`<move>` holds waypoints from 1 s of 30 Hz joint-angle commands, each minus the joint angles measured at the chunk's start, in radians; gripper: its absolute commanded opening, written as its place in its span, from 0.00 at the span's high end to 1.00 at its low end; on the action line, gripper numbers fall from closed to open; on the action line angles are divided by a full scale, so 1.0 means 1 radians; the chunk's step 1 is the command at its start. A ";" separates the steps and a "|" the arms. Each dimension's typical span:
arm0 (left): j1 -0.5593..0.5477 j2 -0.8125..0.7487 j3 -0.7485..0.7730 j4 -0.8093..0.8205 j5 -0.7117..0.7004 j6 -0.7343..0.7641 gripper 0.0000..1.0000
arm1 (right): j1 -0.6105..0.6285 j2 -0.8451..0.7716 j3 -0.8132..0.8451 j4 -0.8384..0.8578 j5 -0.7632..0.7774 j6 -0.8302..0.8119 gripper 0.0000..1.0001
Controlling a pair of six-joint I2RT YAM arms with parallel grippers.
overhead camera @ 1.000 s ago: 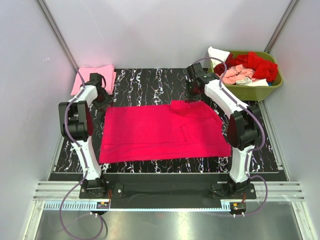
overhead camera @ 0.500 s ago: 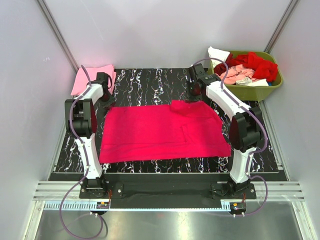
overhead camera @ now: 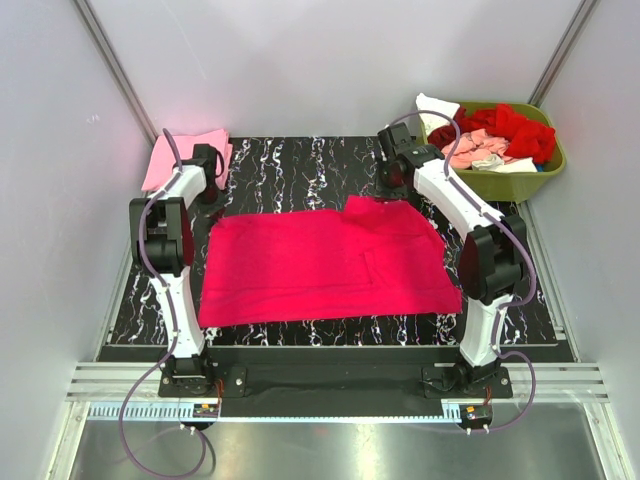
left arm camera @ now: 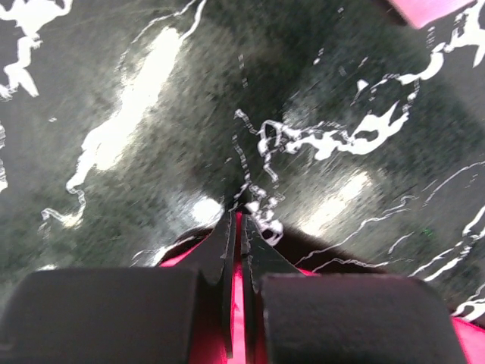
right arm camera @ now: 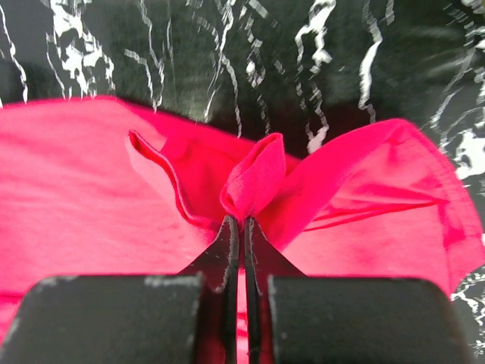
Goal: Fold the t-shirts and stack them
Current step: Fold the tshirt
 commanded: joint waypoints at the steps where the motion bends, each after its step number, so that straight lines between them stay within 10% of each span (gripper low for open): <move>1: -0.002 -0.063 0.064 -0.064 -0.064 0.047 1.00 | -0.021 -0.059 0.058 -0.026 0.078 -0.003 1.00; 30: -0.097 -0.430 -0.314 -0.021 -0.158 0.117 1.00 | -0.066 -0.540 -0.460 -0.041 0.440 0.162 1.00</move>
